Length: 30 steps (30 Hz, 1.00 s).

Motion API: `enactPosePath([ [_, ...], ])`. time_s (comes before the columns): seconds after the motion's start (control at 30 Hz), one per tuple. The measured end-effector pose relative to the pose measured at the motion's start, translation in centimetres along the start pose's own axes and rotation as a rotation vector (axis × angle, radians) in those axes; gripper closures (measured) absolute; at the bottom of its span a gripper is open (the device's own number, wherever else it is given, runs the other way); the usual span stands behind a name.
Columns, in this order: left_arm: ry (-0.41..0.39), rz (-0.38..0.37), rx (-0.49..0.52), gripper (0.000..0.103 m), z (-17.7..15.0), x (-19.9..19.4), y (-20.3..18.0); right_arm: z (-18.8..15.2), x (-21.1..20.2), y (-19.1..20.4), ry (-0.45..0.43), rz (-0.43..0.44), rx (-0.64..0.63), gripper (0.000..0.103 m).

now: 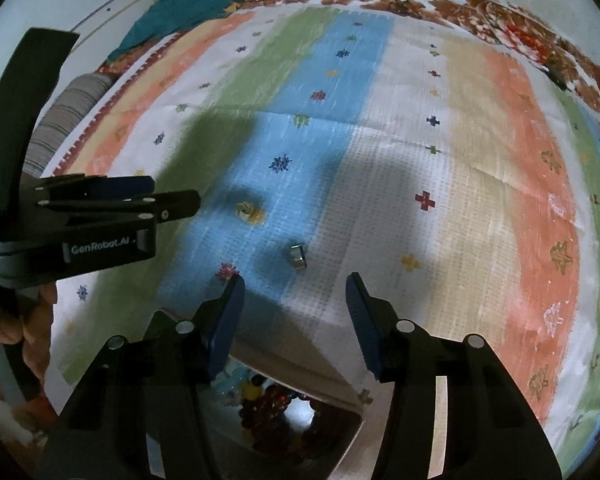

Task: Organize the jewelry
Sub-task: 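Move both grippers forward toward the small metal charms on the cloth, then grasp the gold ring charm with the left gripper while the right grasps the silver charm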

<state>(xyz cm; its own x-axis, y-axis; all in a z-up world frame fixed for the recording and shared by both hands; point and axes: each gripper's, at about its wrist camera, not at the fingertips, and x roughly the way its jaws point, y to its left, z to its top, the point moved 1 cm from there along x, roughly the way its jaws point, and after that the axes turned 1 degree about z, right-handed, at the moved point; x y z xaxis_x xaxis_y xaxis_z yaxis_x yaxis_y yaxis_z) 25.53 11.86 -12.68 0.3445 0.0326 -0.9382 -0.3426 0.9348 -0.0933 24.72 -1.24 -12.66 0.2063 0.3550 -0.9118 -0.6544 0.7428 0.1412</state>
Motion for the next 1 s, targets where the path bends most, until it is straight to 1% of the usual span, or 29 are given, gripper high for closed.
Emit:
enactPosePath([
  [0.27,0.036,-0.027,0.002,0.05,1.0,1.8,-0.6,0.8,1.6,0.2,0.03,-0.003,-0.024,0.057],
  [0.37,0.062,-0.043,0.01,0.053,1.3,2.7,-0.9,1.1,2.4,0.2,0.044,0.003,-0.028,0.059],
  [0.47,0.094,-0.055,0.017,0.056,1.4,3.8,-1.1,1.3,3.2,0.2,0.06,0.021,-0.016,0.059],
  [0.53,0.107,-0.059,0.016,0.056,1.5,4.5,-1.0,1.3,3.8,0.1,0.072,0.019,-0.017,0.06],
  [0.6,0.119,-0.065,0.01,0.058,1.7,5.0,-0.9,1.4,4.4,0.2,0.085,0.013,-0.028,0.063],
  [0.67,0.128,-0.071,0.004,0.061,1.9,5.4,-0.9,1.4,4.8,0.2,0.094,0.009,-0.031,0.064],
  [0.77,0.138,-0.076,0.004,0.062,2.2,5.9,-0.9,1.5,5.3,0.1,0.1,0.001,-0.035,0.065],
  [0.8,0.143,-0.079,0.008,0.062,2.2,6.1,-1.0,1.6,5.4,0.0,0.102,0.002,-0.034,0.066],
  [0.87,0.149,-0.075,0.021,0.066,2.3,6.4,-1.3,1.7,5.7,0.0,0.106,0.001,-0.036,0.067],
  [0.93,0.156,-0.077,0.027,0.067,2.3,6.7,-1.5,1.8,6.0,-0.1,0.112,0.001,-0.037,0.069],
  [1.0,0.158,-0.08,0.034,0.067,2.4,6.9,-1.7,1.9,6.4,0.0,0.12,0.006,-0.037,0.071],
])
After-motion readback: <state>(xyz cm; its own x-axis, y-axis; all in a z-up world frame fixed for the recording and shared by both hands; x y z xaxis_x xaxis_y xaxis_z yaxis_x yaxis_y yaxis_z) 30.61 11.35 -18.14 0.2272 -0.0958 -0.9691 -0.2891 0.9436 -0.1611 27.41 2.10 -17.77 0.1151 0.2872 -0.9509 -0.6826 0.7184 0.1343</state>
